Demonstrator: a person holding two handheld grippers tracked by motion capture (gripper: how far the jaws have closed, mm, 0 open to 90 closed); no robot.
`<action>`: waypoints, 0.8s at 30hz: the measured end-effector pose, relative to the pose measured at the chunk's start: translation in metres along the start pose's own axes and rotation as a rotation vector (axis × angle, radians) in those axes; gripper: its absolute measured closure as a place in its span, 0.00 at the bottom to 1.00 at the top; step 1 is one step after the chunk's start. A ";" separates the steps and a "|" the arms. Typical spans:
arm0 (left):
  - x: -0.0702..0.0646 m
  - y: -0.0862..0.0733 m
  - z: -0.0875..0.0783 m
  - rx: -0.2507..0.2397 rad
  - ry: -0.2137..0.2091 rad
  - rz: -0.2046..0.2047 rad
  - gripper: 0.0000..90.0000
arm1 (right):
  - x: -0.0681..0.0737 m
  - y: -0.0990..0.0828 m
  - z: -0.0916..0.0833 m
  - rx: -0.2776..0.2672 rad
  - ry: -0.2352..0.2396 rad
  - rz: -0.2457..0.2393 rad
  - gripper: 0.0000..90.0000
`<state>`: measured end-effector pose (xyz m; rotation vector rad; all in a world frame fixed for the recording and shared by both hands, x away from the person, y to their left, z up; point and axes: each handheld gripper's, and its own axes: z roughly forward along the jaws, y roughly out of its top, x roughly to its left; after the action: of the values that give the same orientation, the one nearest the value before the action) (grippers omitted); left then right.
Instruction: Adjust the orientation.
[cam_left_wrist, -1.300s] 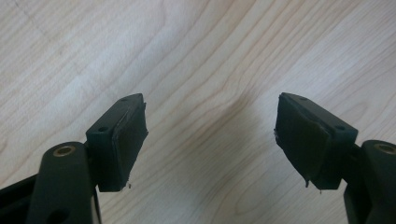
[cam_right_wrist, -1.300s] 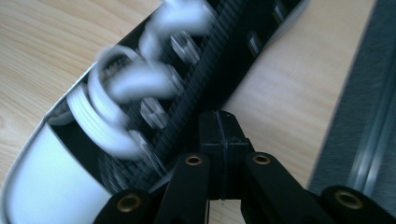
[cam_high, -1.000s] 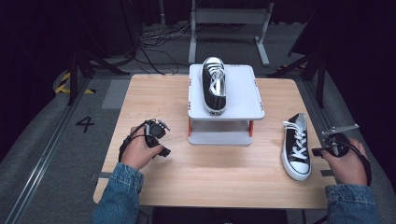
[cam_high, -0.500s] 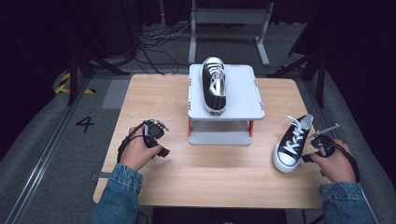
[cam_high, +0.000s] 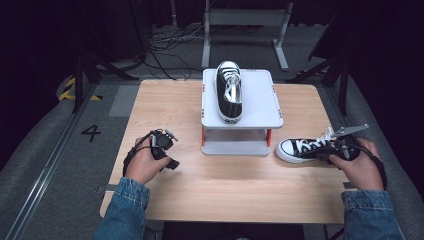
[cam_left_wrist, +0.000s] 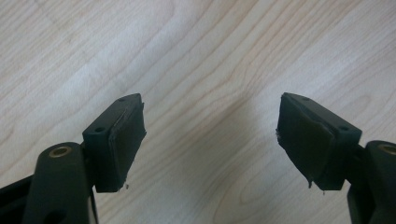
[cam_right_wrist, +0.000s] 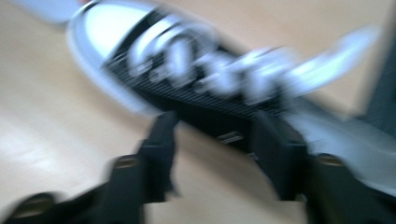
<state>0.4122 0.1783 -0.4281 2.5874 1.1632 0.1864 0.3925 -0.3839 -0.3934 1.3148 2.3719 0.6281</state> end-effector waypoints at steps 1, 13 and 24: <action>0.000 -0.002 -0.001 0.001 -0.001 -0.006 0.27 | -0.005 0.002 -0.003 -0.018 -0.046 -0.025 0.41; 0.008 -0.032 -0.007 0.005 0.016 -0.072 0.27 | -0.015 0.010 0.045 0.181 0.077 -0.234 0.46; 0.003 -0.020 -0.004 -0.006 0.003 -0.042 0.27 | 0.003 0.017 0.017 0.149 0.054 -0.145 0.93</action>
<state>0.3988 0.1938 -0.4307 2.5560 1.2148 0.1837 0.4110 -0.3699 -0.3989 1.1830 2.5729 0.4572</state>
